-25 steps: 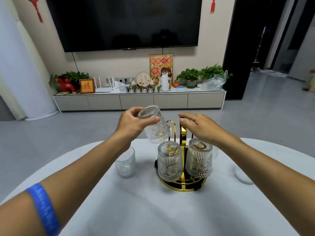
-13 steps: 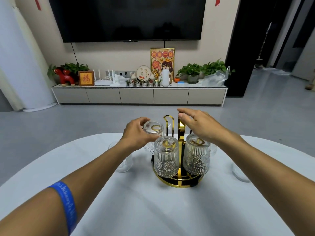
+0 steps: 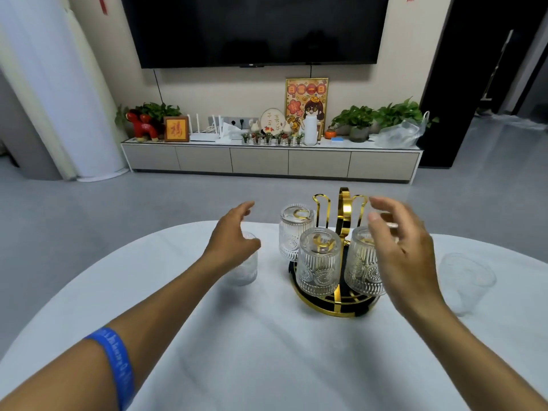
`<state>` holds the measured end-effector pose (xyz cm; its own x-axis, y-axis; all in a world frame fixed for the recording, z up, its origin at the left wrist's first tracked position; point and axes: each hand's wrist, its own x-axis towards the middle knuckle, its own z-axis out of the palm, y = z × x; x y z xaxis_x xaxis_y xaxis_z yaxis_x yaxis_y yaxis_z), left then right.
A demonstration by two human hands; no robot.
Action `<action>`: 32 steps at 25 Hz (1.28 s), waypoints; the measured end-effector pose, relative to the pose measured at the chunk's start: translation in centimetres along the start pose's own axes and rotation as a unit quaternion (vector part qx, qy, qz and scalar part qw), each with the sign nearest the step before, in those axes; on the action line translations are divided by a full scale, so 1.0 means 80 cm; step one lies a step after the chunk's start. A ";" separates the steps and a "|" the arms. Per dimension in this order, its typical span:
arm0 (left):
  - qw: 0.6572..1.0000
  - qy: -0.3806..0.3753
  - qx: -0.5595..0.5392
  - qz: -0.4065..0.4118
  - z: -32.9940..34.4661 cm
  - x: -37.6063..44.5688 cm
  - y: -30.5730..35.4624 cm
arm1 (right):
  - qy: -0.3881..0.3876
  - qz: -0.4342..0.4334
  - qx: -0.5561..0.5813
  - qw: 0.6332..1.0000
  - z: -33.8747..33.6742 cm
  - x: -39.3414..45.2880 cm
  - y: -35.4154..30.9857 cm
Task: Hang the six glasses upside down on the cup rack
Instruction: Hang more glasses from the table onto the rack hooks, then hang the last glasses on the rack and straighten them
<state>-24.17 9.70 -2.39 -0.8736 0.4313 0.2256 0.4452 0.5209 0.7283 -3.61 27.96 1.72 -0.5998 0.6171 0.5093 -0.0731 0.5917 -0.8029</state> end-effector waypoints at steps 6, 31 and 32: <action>0.989 -0.015 0.068 -0.128 0.036 -0.009 -0.037 | -0.082 0.058 0.034 0.994 0.012 -0.137 0.010; 0.938 -0.168 -0.267 0.144 -0.031 -0.113 0.220 | -0.016 0.304 0.343 0.888 -0.113 0.011 -0.113; 0.958 -0.145 -0.212 0.127 -0.024 -0.086 0.216 | 0.008 0.276 0.296 0.914 -0.116 0.038 -0.106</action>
<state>-10.85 14.33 9.92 -0.6288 0.7230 0.2861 0.4635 0.0531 0.8845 2.59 29.67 12.98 -0.6635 0.7478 -0.0238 -0.1843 -0.1942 -0.9635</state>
